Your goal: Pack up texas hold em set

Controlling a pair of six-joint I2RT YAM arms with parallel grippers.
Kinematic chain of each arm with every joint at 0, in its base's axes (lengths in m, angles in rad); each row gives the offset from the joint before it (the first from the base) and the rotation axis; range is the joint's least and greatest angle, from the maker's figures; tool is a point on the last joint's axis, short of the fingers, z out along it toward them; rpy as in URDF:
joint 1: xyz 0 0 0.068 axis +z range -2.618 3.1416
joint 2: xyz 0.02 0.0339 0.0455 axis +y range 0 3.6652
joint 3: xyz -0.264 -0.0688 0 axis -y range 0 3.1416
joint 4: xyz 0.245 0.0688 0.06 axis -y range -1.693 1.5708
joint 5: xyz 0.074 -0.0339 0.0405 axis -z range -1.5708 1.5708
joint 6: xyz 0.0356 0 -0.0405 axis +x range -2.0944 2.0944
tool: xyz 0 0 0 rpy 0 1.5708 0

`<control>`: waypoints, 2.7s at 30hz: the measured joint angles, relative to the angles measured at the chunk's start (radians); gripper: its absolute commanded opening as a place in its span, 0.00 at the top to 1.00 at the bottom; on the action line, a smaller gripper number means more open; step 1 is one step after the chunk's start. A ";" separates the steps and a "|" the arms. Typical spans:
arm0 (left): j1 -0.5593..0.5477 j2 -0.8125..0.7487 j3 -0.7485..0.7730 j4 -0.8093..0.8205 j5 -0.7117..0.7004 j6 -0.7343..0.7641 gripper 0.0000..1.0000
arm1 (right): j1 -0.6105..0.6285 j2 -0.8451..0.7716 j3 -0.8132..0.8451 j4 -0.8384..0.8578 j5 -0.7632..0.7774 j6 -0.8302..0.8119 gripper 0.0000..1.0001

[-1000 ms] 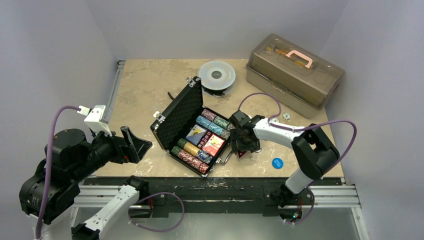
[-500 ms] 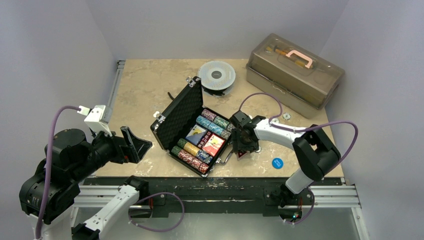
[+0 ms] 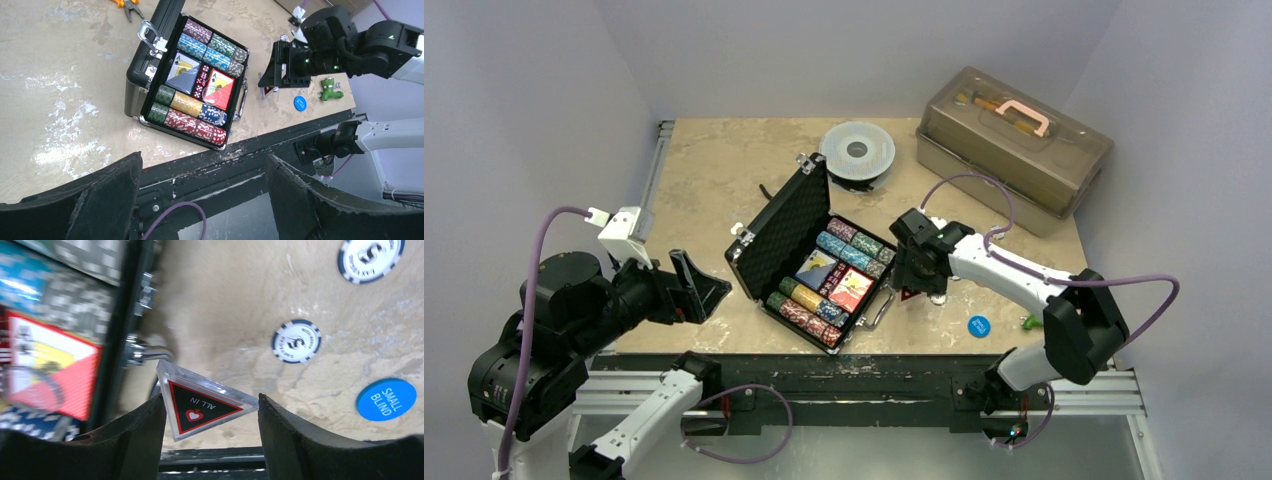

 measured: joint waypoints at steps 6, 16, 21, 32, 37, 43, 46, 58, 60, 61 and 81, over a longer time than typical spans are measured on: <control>0.000 0.000 0.000 0.000 0.005 -0.001 0.11 | 0.000 -0.013 0.142 0.005 -0.062 0.089 0.79; 0.000 -0.002 0.001 -0.001 0.008 -0.001 0.11 | 0.117 0.213 0.315 0.145 -0.161 0.454 0.87; 0.000 -0.015 0.011 -0.010 0.005 0.003 0.11 | 0.188 0.454 0.570 0.134 -0.154 0.557 0.86; 0.000 -0.046 0.059 -0.041 -0.035 0.039 0.10 | 0.245 0.563 0.652 0.042 -0.090 0.668 0.85; 0.000 -0.051 0.059 -0.042 -0.040 0.048 0.10 | 0.241 0.565 0.645 0.031 -0.076 0.675 0.83; 0.000 -0.051 0.059 -0.042 -0.045 0.061 0.10 | 0.237 0.612 0.703 0.006 -0.046 0.681 0.76; 0.000 -0.051 0.059 -0.042 -0.049 0.063 0.10 | 0.233 0.629 0.712 -0.003 -0.039 0.685 0.74; 0.000 -0.051 0.059 -0.044 -0.062 0.063 0.10 | 0.206 0.632 0.720 -0.008 -0.029 0.700 0.41; 0.000 -0.051 0.059 -0.044 -0.062 0.063 0.10 | 0.202 0.632 0.720 -0.001 -0.032 0.700 0.28; 0.000 -0.051 0.059 -0.044 -0.062 0.063 0.10 | 0.201 0.632 0.720 0.003 -0.035 0.699 0.23; -0.001 -0.014 -0.035 0.028 -0.058 0.005 0.11 | -0.133 -0.158 0.223 0.064 -0.005 0.157 0.01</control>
